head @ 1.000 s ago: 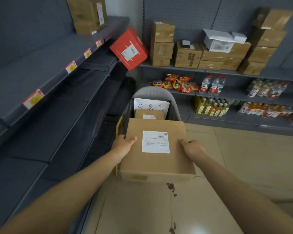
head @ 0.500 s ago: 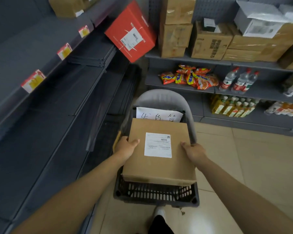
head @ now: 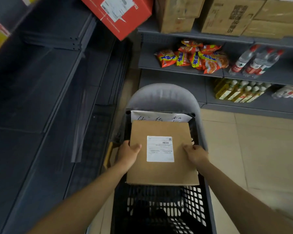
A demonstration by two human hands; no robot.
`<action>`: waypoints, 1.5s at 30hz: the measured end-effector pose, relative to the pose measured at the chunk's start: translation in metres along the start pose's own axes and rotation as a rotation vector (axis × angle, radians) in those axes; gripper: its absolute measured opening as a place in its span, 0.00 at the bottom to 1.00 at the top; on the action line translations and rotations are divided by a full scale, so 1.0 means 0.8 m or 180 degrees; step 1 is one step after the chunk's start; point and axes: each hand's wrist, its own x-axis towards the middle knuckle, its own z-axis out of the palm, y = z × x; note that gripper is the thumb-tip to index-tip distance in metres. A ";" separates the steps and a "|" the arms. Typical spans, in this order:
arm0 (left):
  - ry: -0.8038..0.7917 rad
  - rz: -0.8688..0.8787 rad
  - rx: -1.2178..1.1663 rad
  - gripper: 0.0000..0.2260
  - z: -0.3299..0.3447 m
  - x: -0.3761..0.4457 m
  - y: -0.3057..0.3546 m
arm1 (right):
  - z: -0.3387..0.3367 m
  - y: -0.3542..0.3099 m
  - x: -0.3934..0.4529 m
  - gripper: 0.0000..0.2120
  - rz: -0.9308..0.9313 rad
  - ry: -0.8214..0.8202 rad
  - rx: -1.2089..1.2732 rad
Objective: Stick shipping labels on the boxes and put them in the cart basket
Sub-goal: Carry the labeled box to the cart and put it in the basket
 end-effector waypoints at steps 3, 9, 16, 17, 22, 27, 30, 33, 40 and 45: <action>-0.0022 -0.0003 0.0103 0.19 0.006 0.027 0.003 | 0.011 -0.001 0.024 0.23 0.0090 -0.0031 0.0042; 0.0061 -0.0061 0.0170 0.18 0.019 0.059 -0.002 | 0.031 -0.003 0.056 0.24 0.0154 -0.0125 0.0043; 0.0114 -0.0118 0.0095 0.17 0.031 0.075 -0.007 | 0.029 -0.004 0.068 0.26 0.0124 -0.0165 0.0094; 0.0107 -0.0115 0.0086 0.17 0.032 0.076 -0.007 | 0.028 -0.004 0.070 0.26 0.0112 -0.0177 0.0071; 0.0034 -0.0072 0.0203 0.19 0.030 0.074 -0.001 | 0.026 -0.011 0.073 0.26 0.0132 -0.0214 -0.0050; 0.0028 0.0031 0.0405 0.25 0.021 0.060 0.013 | 0.016 -0.018 0.057 0.21 -0.0153 -0.0125 -0.0276; -0.0031 0.0157 0.0488 0.25 0.011 0.048 0.024 | 0.002 -0.027 0.040 0.18 -0.0272 -0.0116 -0.0447; -0.0009 0.0259 0.0610 0.26 -0.002 0.031 0.040 | -0.015 -0.038 0.018 0.17 -0.0479 -0.0186 -0.0804; 0.0072 0.1263 0.1801 0.20 -0.048 -0.022 0.094 | -0.068 -0.102 -0.060 0.20 -0.1432 0.0167 -0.1604; 0.0541 0.1981 0.2954 0.18 -0.088 -0.081 0.153 | -0.119 -0.160 -0.133 0.18 -0.2025 0.0645 -0.1808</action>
